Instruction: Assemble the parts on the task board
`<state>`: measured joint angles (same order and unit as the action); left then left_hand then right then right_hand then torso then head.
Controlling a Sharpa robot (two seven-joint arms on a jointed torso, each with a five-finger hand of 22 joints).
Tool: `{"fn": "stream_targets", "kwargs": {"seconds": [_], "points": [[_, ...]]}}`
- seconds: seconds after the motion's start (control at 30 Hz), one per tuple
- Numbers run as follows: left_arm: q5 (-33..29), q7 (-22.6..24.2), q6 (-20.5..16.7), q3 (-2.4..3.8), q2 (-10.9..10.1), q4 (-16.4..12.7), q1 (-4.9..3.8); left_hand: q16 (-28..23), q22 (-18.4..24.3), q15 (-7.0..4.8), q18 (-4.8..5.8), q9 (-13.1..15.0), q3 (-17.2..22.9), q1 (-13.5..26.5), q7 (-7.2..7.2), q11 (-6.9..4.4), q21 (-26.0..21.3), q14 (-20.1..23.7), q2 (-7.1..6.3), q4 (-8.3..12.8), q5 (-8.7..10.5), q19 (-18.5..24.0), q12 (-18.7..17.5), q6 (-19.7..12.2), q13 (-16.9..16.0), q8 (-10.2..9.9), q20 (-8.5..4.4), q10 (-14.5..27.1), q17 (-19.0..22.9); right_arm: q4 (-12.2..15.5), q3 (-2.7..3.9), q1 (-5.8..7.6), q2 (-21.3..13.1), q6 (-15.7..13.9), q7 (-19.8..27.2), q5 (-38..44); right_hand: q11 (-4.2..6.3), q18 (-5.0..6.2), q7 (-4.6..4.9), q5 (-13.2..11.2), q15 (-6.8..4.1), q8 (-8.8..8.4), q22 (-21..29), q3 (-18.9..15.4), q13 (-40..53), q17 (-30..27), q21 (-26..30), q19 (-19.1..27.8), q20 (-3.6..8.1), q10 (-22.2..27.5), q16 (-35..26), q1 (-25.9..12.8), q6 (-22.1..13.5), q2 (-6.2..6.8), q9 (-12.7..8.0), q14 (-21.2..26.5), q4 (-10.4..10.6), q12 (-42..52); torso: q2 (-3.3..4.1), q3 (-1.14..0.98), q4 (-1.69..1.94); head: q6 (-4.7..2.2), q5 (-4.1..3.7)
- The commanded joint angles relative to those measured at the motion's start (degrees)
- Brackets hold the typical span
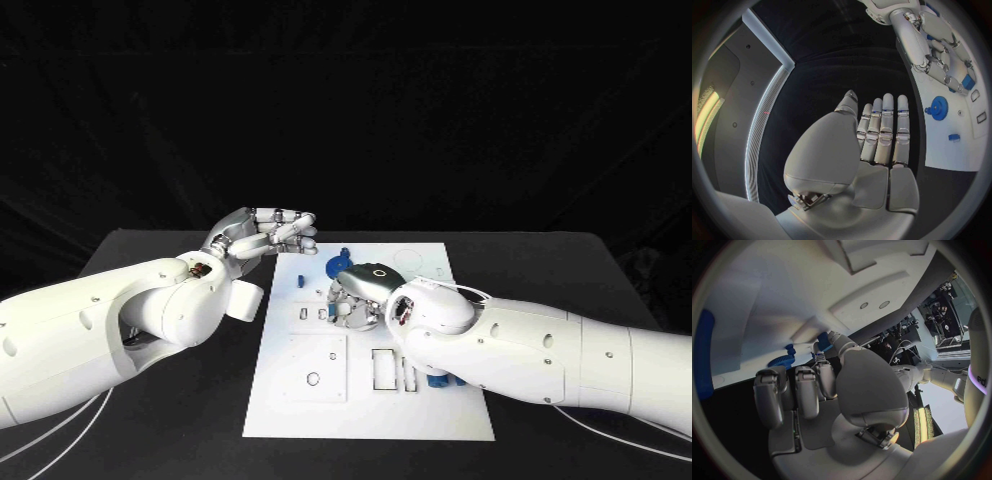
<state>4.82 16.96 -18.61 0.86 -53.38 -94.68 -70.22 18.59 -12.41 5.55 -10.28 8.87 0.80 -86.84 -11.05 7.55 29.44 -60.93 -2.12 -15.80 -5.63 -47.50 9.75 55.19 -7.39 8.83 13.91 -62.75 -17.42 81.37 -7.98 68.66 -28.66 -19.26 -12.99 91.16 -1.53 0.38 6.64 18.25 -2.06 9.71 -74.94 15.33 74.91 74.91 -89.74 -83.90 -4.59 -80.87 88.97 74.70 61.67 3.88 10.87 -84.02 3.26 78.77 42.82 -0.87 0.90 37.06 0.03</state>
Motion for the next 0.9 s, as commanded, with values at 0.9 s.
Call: {"fn": "stream_targets", "kwargs": {"seconds": [0.9], "points": [[-0.1, 0.1, 1.0, 0.04, -0.1, -0.4, -0.05, -0.1, 0.1, -0.09, -0.2, -0.1, 0.0, -0.1, -0.31, 0.53, -0.3, -0.4, 0.07, -0.2, 0.19, 0.4, -0.3, 0.0, 0.1, -0.3, 0.08, 0.1, 0.1, -0.2, -0.31, -0.36, 0.1, 2.8, -2.8, 1.4, -0.53, -0.38, 0.1, -0.9, 0.23, -0.77, -15.1, -0.7, 2.6, 12.5, -0.3, -6.1, 0.17, 0.8, -0.1, -1.3, -1.2, 1.42, -0.3, -5.4, 0.9, -1.5, -0.01, 0.04, 0.0, 0.06, -0.07]]}}
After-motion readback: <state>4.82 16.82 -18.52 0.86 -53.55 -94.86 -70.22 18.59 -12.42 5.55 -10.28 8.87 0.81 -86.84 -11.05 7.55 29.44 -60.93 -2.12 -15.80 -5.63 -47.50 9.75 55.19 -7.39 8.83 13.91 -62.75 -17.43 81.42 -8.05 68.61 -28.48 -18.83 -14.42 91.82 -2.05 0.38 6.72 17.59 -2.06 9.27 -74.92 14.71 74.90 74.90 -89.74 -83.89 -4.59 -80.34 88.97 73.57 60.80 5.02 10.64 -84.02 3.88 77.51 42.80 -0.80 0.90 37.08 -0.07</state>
